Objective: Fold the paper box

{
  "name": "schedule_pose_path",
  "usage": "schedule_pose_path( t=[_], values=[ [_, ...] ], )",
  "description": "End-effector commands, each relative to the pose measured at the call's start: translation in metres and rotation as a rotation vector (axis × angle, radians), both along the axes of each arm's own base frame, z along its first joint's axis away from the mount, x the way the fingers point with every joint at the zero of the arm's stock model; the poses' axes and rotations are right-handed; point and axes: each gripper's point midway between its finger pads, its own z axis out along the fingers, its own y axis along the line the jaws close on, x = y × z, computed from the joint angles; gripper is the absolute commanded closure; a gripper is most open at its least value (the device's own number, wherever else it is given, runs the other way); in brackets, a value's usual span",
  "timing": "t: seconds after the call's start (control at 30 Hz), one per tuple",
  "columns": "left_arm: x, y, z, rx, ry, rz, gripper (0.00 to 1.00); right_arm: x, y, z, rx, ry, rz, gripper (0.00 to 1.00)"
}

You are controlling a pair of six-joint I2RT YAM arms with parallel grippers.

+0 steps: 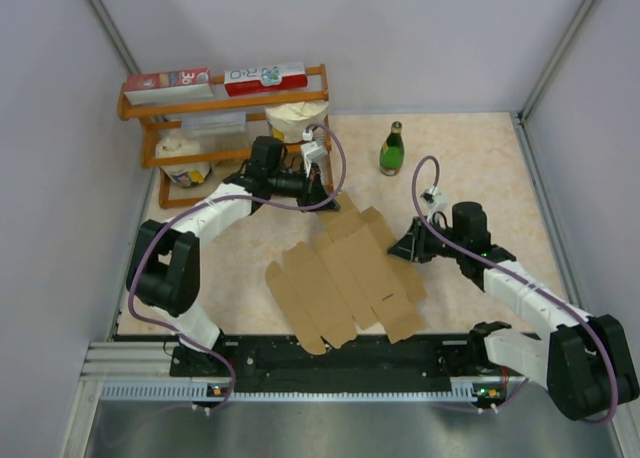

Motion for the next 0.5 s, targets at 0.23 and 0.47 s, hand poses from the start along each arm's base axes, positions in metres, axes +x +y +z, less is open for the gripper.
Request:
schedule_pose_path(
  t=[0.23, 0.47],
  values=[
    [0.0035, -0.0012, 0.0150, -0.031, -0.049, -0.001, 1.00, 0.0080, -0.0042, 0.0014, -0.030, -0.032, -0.011, 0.85],
    [0.0056, -0.0007, 0.0119, -0.020, -0.046, 0.019, 0.81, 0.0096, -0.0011, 0.0064, -0.020, -0.037, 0.005, 1.00]
  ],
)
